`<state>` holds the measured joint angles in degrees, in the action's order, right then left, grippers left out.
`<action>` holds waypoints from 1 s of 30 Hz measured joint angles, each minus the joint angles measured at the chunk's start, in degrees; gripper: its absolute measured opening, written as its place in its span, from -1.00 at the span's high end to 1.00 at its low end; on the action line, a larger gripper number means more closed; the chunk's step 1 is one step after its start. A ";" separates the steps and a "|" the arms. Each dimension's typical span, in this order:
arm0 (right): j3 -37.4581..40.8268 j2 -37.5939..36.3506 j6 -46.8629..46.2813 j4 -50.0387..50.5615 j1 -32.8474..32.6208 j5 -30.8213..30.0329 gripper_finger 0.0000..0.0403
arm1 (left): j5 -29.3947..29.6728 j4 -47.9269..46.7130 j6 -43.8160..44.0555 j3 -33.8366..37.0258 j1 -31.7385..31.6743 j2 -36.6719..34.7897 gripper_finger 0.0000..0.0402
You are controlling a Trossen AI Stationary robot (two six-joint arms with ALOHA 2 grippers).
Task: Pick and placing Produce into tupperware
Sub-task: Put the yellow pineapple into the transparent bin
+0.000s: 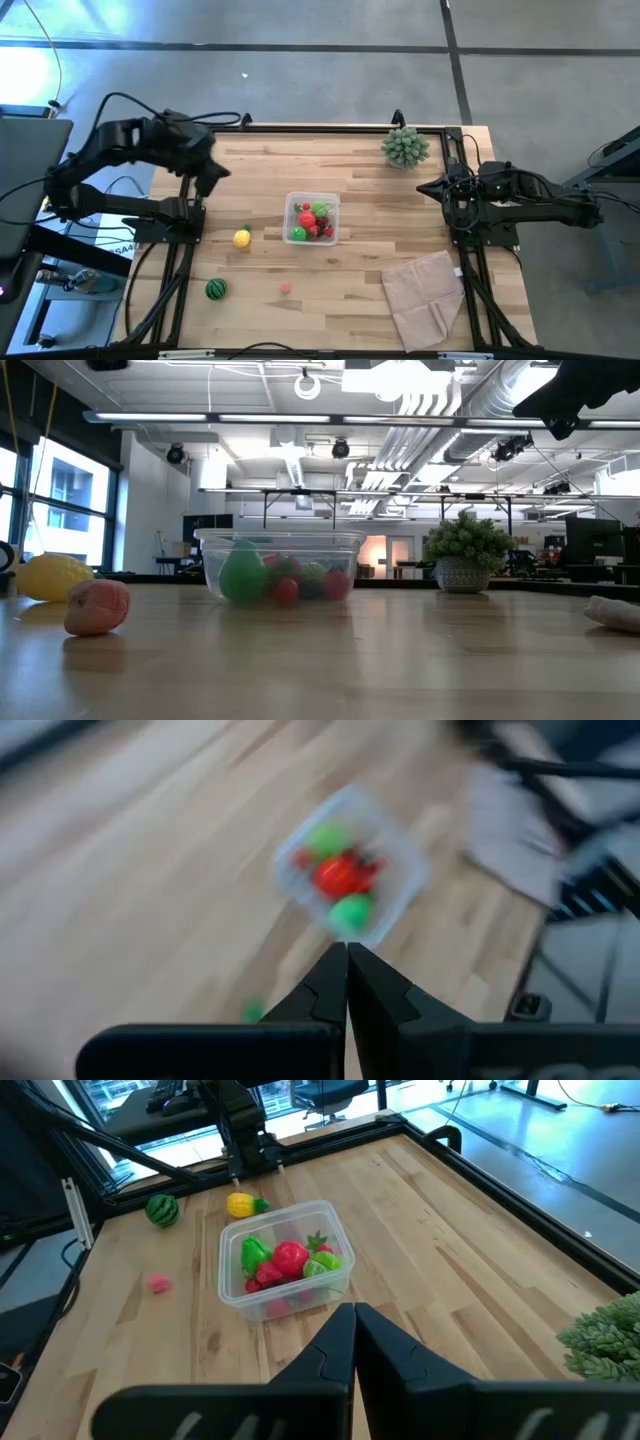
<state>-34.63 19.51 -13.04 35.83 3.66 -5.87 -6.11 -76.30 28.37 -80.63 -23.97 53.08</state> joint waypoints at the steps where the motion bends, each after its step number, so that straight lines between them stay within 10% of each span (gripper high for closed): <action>1: 0.00 0.00 0.00 -0.01 0.00 0.00 1.00 | 1.69 -3.86 4.40 -0.79 0.00 -0.01 1.00; 8: 0.00 0.00 0.00 0.00 0.00 0.02 1.00 | 4.28 -12.53 28.32 2.92 0.01 -1.01 1.00; 19: 0.00 0.00 0.00 0.00 0.00 0.02 1.00 | -1.16 -12.93 33.09 20.04 2.99 6.12 1.00; 30: 0.00 0.00 0.01 -0.02 0.00 0.02 1.00 | -3.06 9.55 48.52 31.17 16.47 8.02 1.00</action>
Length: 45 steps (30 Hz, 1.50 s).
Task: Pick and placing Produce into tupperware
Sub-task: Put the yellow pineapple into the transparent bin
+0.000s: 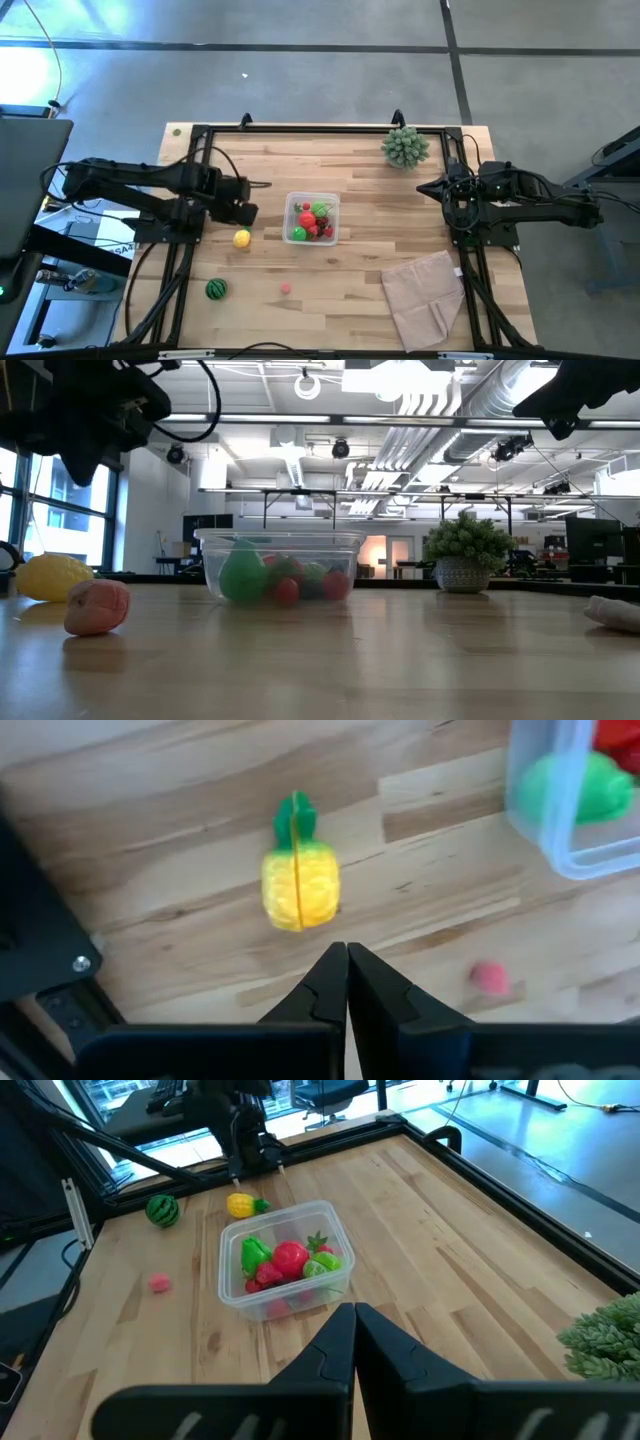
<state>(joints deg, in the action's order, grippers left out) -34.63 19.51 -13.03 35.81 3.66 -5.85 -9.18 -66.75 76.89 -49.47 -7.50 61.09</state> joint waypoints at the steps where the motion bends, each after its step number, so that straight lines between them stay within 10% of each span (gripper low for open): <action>1: 0.00 0.00 0.00 0.00 0.00 0.00 1.00 | 0.82 -0.01 1.40 0.36 1.09 -0.02 1.00; 23: 0.00 0.00 0.00 -0.02 0.00 -0.02 1.00 | 8.44 1.14 24.10 2.49 16.51 6.62 0.98; 45: 0.00 0.02 0.01 0.00 0.00 -0.02 1.00 | 8.81 15.22 19.64 9.68 16.49 11.97 0.02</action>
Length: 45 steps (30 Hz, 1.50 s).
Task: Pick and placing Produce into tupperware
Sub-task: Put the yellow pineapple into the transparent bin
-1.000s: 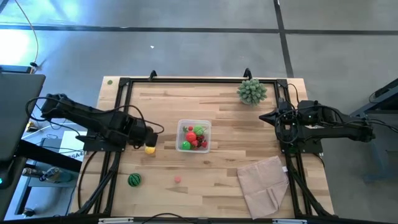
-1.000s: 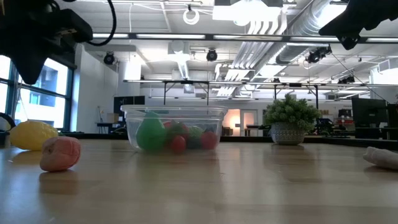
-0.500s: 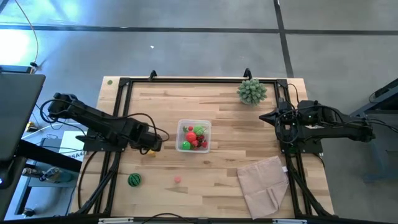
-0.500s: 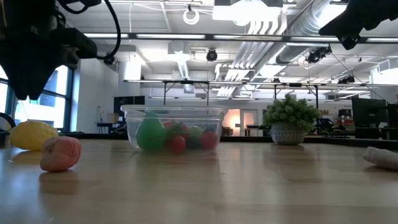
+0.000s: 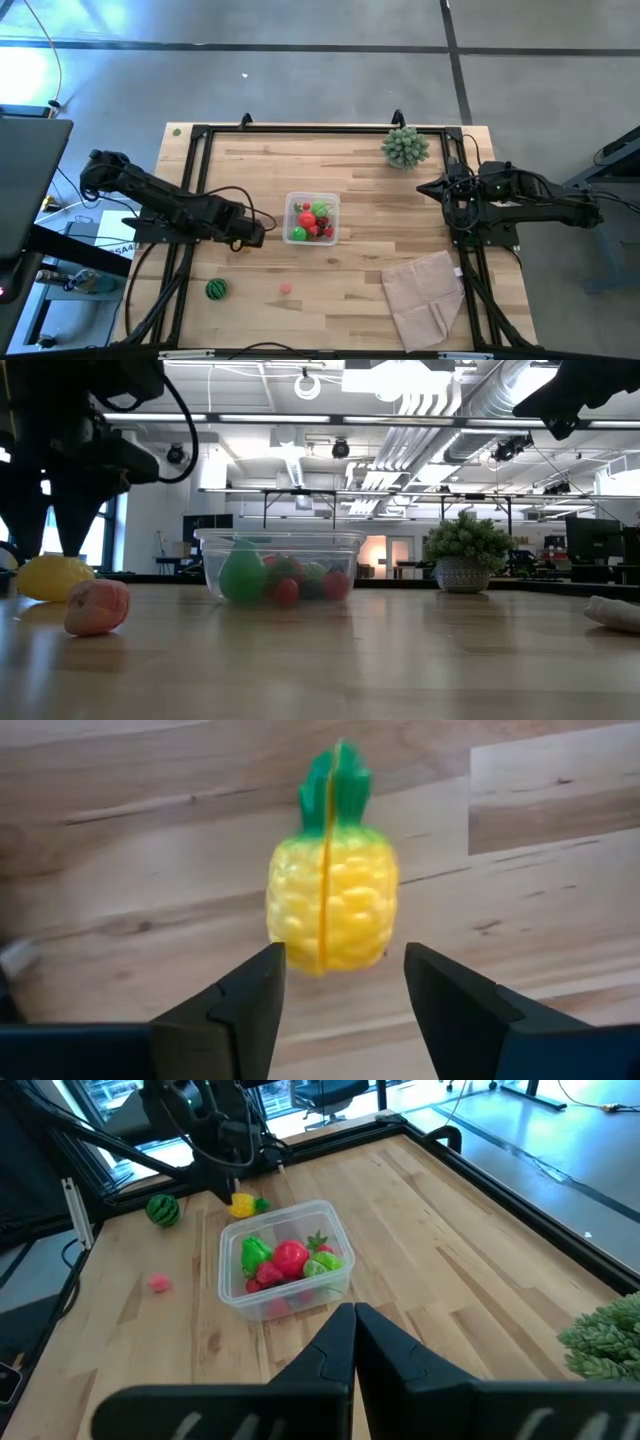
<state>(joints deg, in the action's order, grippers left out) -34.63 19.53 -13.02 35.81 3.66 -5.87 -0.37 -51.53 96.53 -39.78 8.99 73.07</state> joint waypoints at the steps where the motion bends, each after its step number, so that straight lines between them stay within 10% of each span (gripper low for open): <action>1: 0.00 0.00 0.00 0.00 0.00 0.00 1.00 | -0.02 1.10 0.17 0.71 -0.02 -0.03 0.02; 33: 0.00 0.00 -0.01 0.00 0.00 0.01 1.00 | 11.19 5.06 -12.04 4.30 -0.09 0.08 -0.54; 45: 0.00 0.02 -0.02 0.00 0.00 0.02 1.00 | 5.52 7.79 -19.74 4.30 -5.76 2.09 -0.54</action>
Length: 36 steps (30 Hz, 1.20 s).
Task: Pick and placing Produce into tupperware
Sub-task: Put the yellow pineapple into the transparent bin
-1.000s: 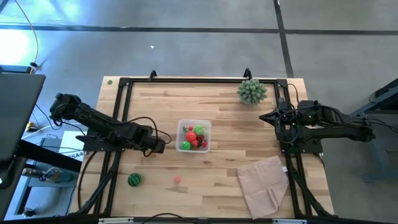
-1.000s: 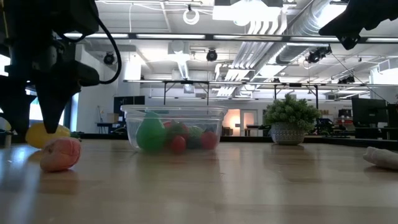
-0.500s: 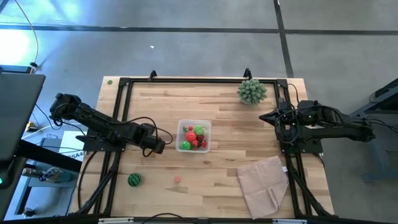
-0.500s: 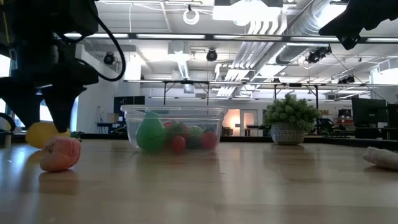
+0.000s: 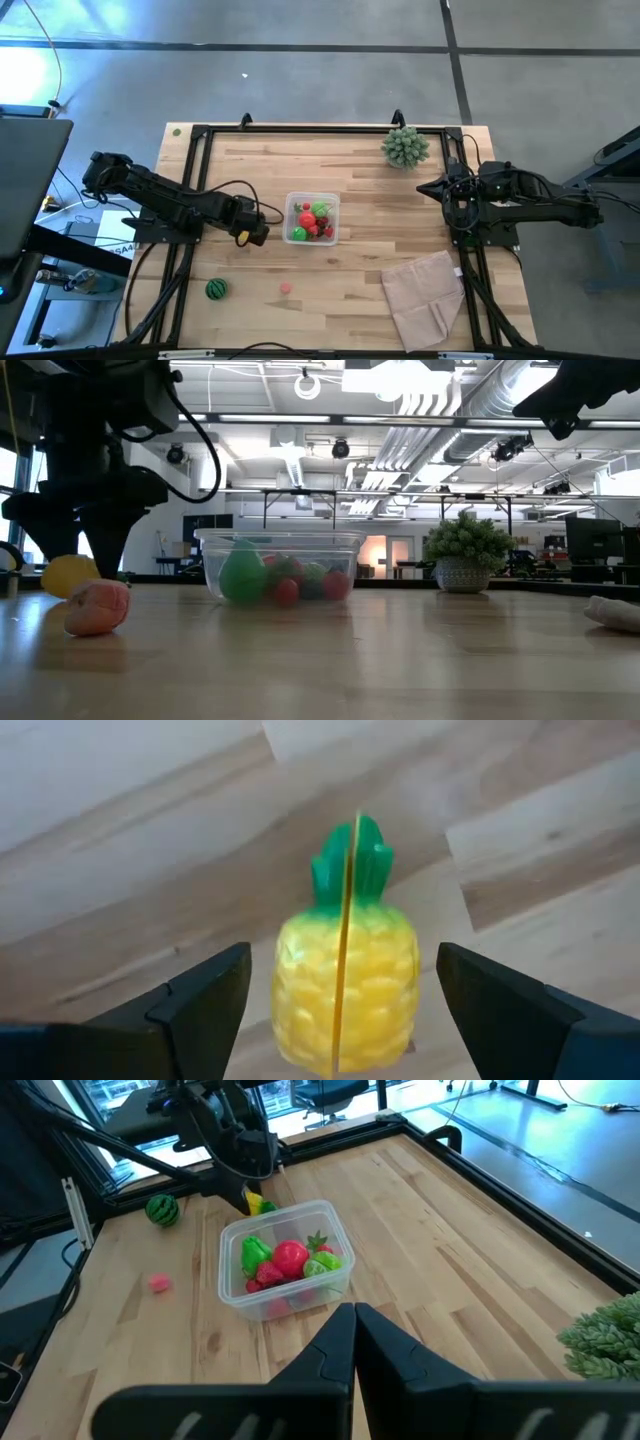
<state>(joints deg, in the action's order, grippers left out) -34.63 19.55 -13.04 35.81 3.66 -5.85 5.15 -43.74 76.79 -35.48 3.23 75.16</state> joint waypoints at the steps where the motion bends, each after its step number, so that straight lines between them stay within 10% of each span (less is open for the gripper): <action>1: 0.00 0.00 0.02 0.00 0.00 -0.01 1.00 | -0.85 -0.02 -0.15 0.00 -0.01 0.00 -0.53; 36: 0.00 0.00 0.01 0.00 0.00 -0.01 1.00 | -2.82 0.46 1.60 -0.02 0.14 3.76 -0.07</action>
<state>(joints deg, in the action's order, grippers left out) -34.63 19.55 -13.02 35.81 3.66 -5.86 2.33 -43.28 78.39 -35.51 3.38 78.91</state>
